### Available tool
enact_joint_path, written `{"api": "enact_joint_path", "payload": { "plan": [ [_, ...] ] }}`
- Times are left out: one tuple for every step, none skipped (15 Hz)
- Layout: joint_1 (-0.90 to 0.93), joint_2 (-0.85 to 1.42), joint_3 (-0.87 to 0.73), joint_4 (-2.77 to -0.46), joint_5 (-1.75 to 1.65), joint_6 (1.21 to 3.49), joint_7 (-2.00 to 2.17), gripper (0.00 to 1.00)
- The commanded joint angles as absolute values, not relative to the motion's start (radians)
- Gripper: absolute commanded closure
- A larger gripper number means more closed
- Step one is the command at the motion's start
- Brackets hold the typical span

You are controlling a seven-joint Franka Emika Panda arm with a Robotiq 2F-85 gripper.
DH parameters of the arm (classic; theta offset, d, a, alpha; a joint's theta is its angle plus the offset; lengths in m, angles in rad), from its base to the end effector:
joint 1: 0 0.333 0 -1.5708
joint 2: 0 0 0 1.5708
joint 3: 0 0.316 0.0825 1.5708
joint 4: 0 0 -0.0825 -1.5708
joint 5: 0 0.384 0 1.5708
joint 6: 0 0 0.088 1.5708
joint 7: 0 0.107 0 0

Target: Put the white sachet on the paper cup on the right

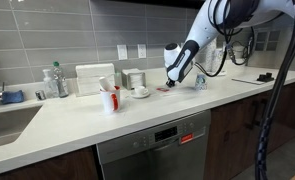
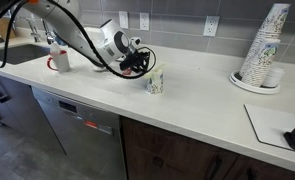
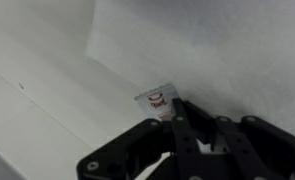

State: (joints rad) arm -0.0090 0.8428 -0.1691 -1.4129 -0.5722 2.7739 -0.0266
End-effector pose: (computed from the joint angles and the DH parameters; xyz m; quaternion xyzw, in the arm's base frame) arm 0.7619 -0.0800 0.2510 0.9247 0.1993 0.2170 0.2411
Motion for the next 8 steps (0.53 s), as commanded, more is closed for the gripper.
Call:
{"api": "enact_joint_path", "payload": {
  "plan": [
    [0.021, 0.793, -0.174, -1.458, -0.518, 2.643, -0.087, 0.99],
    [0.029, 0.777, -0.173, -1.465, -0.511, 2.587, -0.092, 0.99],
    [0.035, 0.764, -0.168, -1.466, -0.502, 2.530, -0.096, 0.99],
    [0.043, 0.756, -0.171, -1.462, -0.499, 2.484, -0.090, 0.99],
    [0.044, 0.746, -0.162, -1.460, -0.489, 2.438, -0.097, 0.99],
    [0.043, 0.739, -0.153, -1.459, -0.482, 2.412, -0.101, 0.99],
    [0.041, 0.731, -0.142, -1.458, -0.470, 2.381, -0.107, 0.99],
    [0.042, 0.727, -0.138, -1.454, -0.466, 2.359, -0.104, 0.99]
  ]
}}
